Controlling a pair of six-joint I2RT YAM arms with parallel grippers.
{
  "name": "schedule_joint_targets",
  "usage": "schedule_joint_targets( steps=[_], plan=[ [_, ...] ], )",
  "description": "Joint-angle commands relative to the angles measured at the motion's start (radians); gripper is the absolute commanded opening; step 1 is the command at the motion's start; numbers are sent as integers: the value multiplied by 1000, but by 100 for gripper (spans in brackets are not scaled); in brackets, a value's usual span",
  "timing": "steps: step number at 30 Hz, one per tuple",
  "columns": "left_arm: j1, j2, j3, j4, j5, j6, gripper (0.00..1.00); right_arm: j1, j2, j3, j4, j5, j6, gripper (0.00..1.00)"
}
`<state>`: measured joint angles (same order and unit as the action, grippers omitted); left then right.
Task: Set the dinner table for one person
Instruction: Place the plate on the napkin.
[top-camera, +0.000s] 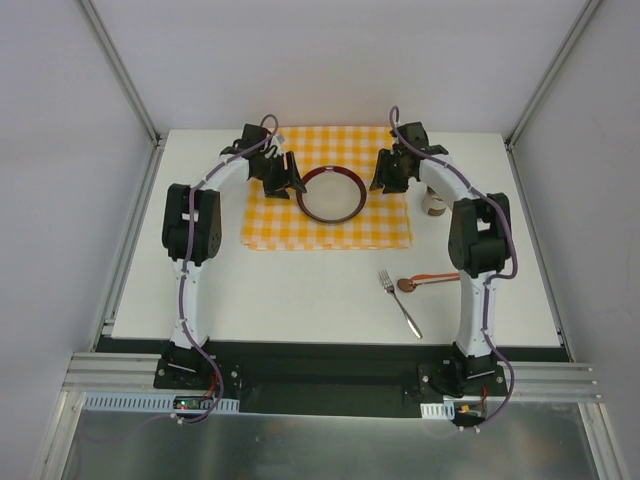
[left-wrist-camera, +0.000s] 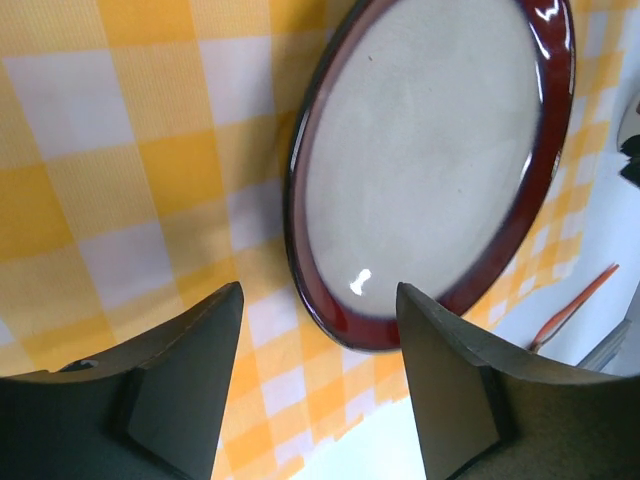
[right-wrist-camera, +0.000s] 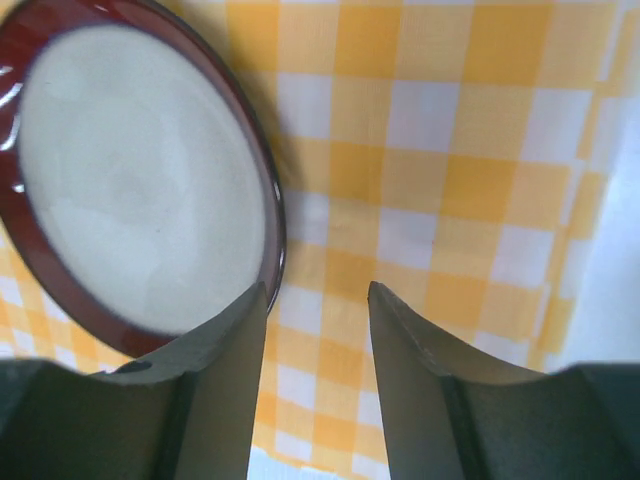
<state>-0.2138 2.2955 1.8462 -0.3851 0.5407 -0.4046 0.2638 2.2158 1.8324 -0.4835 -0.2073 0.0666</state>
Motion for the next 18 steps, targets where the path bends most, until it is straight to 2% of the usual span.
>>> schedule_joint_targets(
  steps=[1, 2, 3, 5, 6, 8, 11, 18],
  plan=[
    [13, -151, -48, -1, -13, 32, 62, -5, -165, -56, 3, 48, -25, 39],
    [13, -171, -59, -3, -15, 36, 61, -6, -175, -67, 5, 48, -25, 33],
    [11, -179, -77, -1, -18, 36, 53, -5, -177, -85, 5, 48, -25, 21],
    [11, -194, -96, -1, -27, 39, 37, -5, -180, -105, 5, 43, -16, 13],
    [13, -197, -113, -1, -30, 41, 14, -5, -182, -117, 6, 39, -13, 6],
    [11, -197, -125, 0, -30, 46, 1, -3, -191, -159, 28, 34, -1, 5],
    [13, -186, -149, -1, -36, 49, 0, -5, -191, -199, 46, 37, -1, 1],
    [14, -143, -165, -1, -74, 47, 0, -8, -154, -208, 62, 36, 4, 1]
  ],
)
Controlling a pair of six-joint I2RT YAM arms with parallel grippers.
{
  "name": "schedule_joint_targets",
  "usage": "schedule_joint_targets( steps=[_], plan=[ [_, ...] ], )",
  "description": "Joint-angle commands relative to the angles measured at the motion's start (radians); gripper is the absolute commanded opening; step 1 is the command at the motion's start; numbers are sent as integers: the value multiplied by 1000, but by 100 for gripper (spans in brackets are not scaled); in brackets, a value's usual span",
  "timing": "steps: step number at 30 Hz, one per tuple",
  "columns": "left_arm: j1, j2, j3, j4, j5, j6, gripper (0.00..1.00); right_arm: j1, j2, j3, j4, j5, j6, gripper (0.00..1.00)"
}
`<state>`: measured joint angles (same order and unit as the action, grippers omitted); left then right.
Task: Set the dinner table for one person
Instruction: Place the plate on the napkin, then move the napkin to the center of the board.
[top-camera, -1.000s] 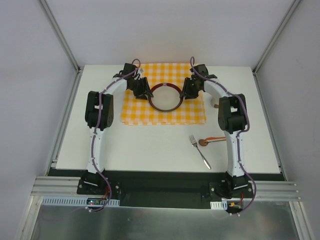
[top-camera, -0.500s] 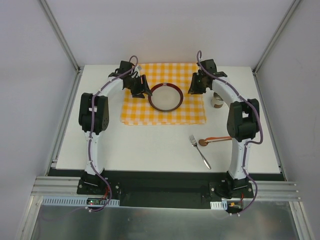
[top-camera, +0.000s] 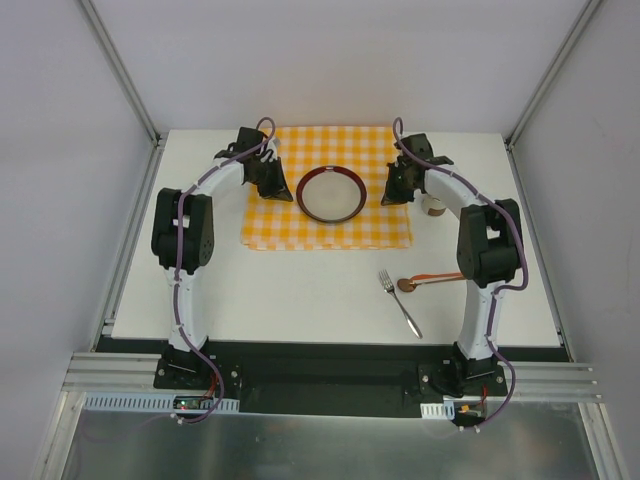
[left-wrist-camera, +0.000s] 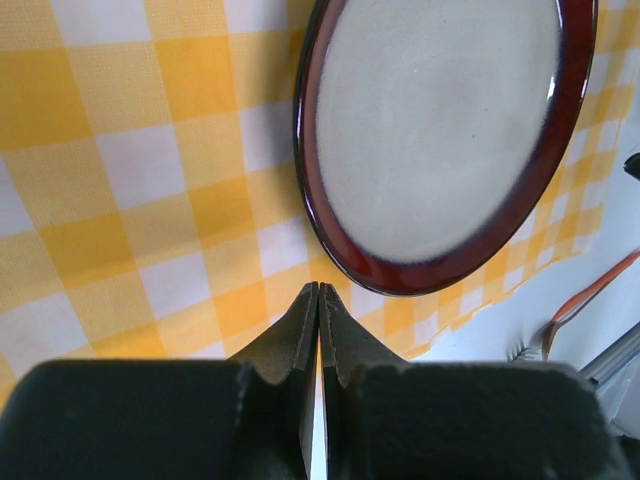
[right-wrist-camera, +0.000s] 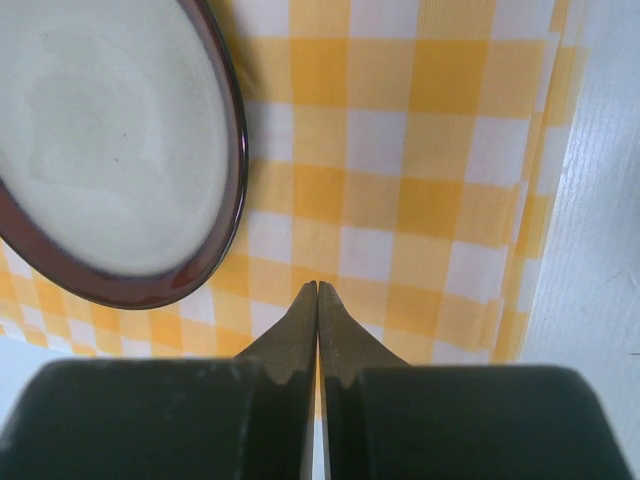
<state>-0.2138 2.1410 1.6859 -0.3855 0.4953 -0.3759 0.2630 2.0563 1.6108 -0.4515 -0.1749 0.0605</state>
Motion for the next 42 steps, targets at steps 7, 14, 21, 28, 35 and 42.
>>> schedule_joint_targets(
  steps=[7, 14, 21, 28, 35, 42],
  plan=[
    [25, 31, -37, -6, -69, 19, 0, -11, 41, 5, 42, -6, 21, 1],
    [28, 45, -58, -13, -80, 20, 0, -21, 41, -54, 77, -28, 56, 1],
    [28, 43, -89, -16, -78, 23, 0, -22, 19, -127, 116, -52, 93, 1],
    [27, 28, -141, -15, -77, 23, 0, -22, -48, -259, 171, -54, 114, 1],
    [25, -4, -176, -15, -72, 26, 0, -19, -107, -359, 192, -41, 125, 1],
    [7, -72, -256, -15, -93, 22, 0, -10, -159, -423, 198, -29, 131, 1]
  ],
)
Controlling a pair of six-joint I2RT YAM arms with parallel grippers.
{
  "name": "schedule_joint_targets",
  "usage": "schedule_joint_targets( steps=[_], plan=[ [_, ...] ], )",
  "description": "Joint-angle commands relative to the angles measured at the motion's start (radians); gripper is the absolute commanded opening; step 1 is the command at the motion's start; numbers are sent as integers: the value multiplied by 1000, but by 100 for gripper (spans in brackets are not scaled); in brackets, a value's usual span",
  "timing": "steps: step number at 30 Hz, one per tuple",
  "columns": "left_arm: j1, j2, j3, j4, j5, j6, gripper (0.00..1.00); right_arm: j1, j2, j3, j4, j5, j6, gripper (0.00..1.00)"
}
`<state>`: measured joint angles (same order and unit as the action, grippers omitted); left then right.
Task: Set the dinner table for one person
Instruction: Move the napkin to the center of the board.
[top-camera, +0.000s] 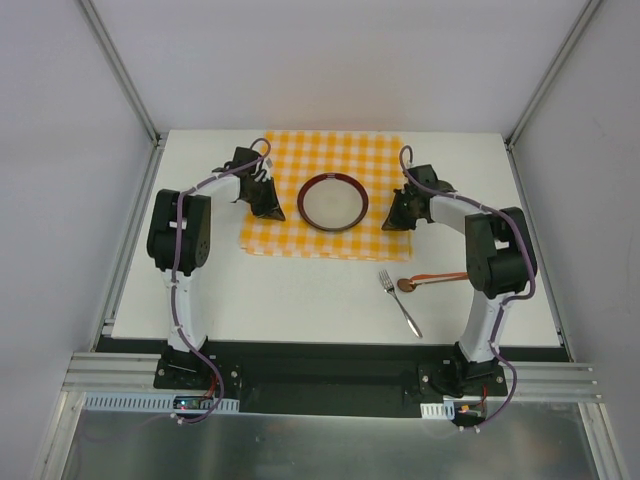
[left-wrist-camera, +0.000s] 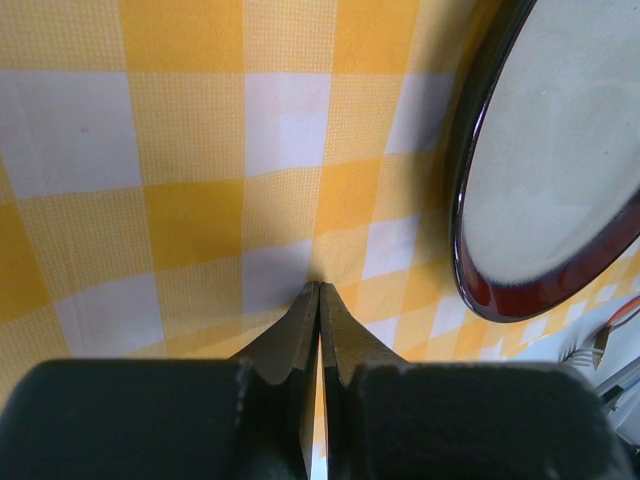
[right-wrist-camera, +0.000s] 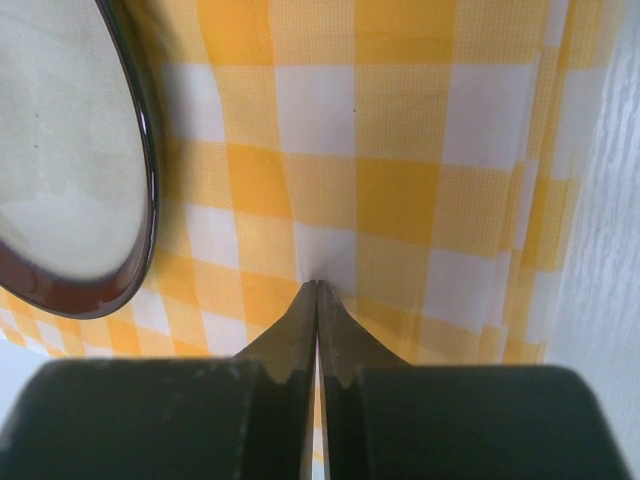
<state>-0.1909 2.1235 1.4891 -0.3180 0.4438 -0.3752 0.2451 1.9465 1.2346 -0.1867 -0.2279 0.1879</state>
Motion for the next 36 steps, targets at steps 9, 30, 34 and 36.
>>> schedule_joint_targets(
  steps=[9, 30, 34, 36],
  plan=[
    [-56, -112, -173, -58, -77, -1, 0, 16, -122, -150, -43, 47, 21, 1],
    [-125, -283, -401, 11, -128, -57, 0, 74, -250, -314, -23, 73, 56, 1],
    [-137, -309, -429, 13, -142, -62, 0, 85, -277, -339, -28, 91, 64, 1],
    [-142, -313, -441, 13, -143, -64, 0, 88, -287, -346, -27, 96, 68, 1]
  ],
)
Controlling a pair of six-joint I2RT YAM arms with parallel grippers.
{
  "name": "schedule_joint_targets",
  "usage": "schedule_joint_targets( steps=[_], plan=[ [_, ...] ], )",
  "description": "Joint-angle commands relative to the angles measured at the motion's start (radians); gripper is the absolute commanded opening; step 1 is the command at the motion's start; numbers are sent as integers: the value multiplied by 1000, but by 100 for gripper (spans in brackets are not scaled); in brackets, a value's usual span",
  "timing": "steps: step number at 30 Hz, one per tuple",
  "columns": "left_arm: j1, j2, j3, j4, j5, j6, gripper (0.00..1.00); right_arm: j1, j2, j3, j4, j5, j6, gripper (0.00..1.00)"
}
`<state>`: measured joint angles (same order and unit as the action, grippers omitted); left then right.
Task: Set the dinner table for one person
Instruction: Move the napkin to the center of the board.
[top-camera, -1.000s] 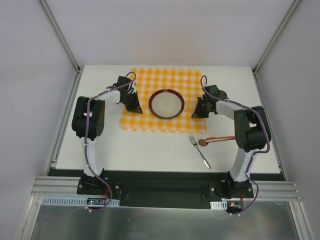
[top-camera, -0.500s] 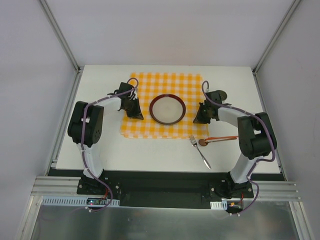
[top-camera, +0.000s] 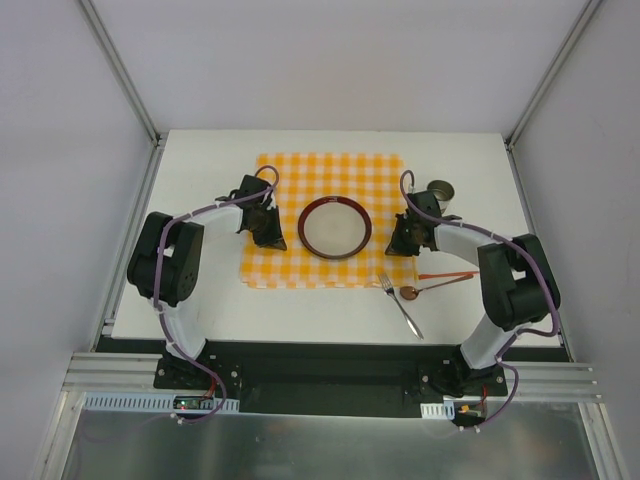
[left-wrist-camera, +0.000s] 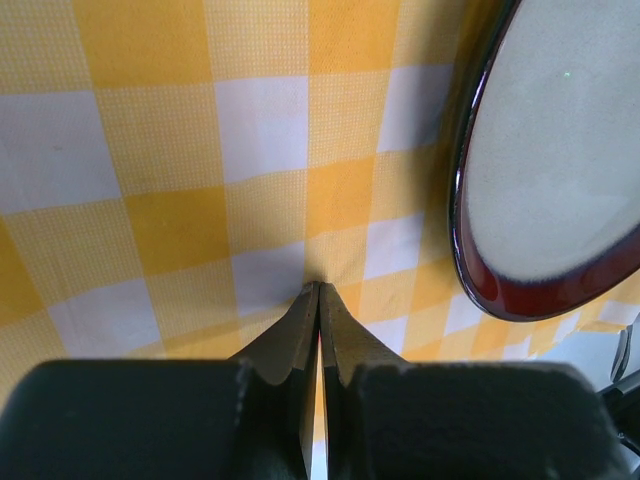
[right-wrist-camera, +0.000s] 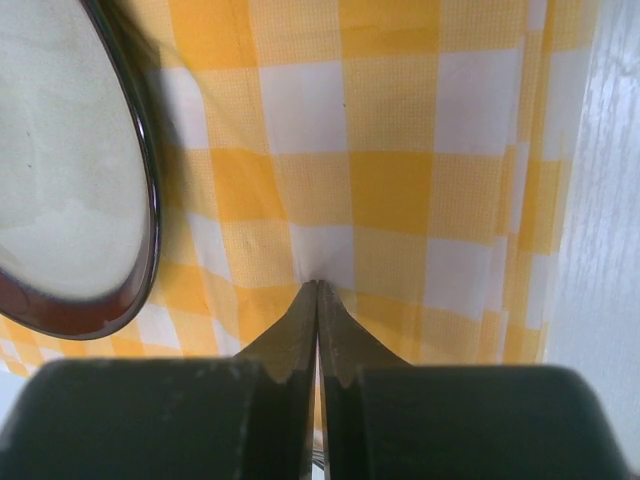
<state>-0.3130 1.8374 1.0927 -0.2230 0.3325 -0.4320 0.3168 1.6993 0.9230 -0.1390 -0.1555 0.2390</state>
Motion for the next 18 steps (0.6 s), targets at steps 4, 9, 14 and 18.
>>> schedule_joint_targets(
  steps=[4, 9, 14, 18],
  plan=[
    [-23, -35, -53, -82, -36, -10, 0, 19, -50, -46, -76, 30, 19, 1],
    [-26, -43, -57, -82, -38, -10, 0, 18, -47, -36, -91, 36, 14, 1],
    [-26, -52, -77, -82, -43, -13, 0, 19, -62, -58, -90, 45, 22, 1],
    [-28, -75, -93, -82, -49, -13, 0, 19, -85, -85, -77, 59, 36, 1]
  ],
)
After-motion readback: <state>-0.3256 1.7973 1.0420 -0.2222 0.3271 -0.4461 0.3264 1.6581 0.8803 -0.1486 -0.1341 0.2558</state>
